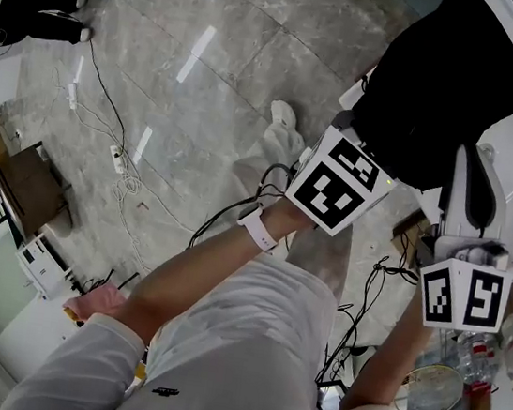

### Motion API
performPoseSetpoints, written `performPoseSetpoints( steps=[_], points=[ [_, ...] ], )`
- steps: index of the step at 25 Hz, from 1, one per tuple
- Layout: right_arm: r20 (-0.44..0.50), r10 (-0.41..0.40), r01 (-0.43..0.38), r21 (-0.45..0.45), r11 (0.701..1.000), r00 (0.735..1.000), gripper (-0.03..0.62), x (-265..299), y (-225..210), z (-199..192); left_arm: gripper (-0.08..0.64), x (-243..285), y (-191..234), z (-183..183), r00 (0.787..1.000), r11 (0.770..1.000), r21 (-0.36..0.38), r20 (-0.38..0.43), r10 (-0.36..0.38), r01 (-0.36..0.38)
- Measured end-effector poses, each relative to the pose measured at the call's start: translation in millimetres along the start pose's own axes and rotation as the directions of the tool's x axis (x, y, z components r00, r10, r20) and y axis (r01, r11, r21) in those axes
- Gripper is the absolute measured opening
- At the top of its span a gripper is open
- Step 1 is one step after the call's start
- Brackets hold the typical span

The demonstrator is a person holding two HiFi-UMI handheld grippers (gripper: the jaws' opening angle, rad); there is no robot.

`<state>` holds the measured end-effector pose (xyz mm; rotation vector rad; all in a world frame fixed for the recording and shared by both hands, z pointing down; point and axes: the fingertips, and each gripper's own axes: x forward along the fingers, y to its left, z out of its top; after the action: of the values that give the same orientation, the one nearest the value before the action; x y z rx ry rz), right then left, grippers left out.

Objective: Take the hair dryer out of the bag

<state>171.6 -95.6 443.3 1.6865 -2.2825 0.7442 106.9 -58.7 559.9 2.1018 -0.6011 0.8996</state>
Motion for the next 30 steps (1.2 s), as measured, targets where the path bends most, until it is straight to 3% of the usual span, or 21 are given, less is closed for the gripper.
performPoseSetpoints(
  steps=[5, 9, 12, 16, 25, 28, 30],
  points=[
    [-0.005, 0.016, -0.016, -0.003, 1.0, 1.0, 0.031, -3.7, 6.9, 0.0, 0.261, 0.9, -10.4, -12.8, 0.997, 0.999, -0.023, -0.068, -0.043, 0.041],
    [-0.003, 0.014, -0.014, -0.007, 1.0, 1.0, 0.031, -6.3, 8.6, 5.4, 0.252, -4.4, -24.2, -12.4, 0.983, 0.967, -0.197, -0.046, -0.175, 0.163],
    [-0.003, 0.01, -0.01, -0.017, 1.0, 1.0, 0.031, -11.3, 6.9, 10.5, 0.244, -10.2, -36.1, -12.4, 0.965, 0.923, -0.294, 0.002, -0.26, 0.249],
    [-0.013, 0.024, -0.024, -0.055, 0.998, 1.0, 0.031, -17.6, 10.6, 14.2, 0.244, -20.8, -44.5, -9.8, 0.932, 0.846, -0.397, 0.093, -0.349, 0.356],
    [-0.029, 0.046, -0.047, -0.046, 0.998, 0.999, 0.031, -22.8, 20.8, 15.7, 0.232, -48.1, -55.4, -0.7, 0.867, 0.679, -0.546, 0.237, -0.438, 0.491],
    [-0.04, 0.065, -0.067, -0.044, 0.997, 0.997, 0.031, -25.6, 25.5, 15.5, 0.229, -56.2, -62.0, 1.0, 0.849, 0.644, -0.559, 0.268, -0.455, 0.522],
    [-0.053, 0.076, -0.079, -0.057, 0.995, 0.996, 0.031, -25.7, 30.8, 14.6, 0.225, -60.6, -62.5, -0.7, 0.853, 0.652, -0.555, 0.267, -0.449, 0.517]
  ],
)
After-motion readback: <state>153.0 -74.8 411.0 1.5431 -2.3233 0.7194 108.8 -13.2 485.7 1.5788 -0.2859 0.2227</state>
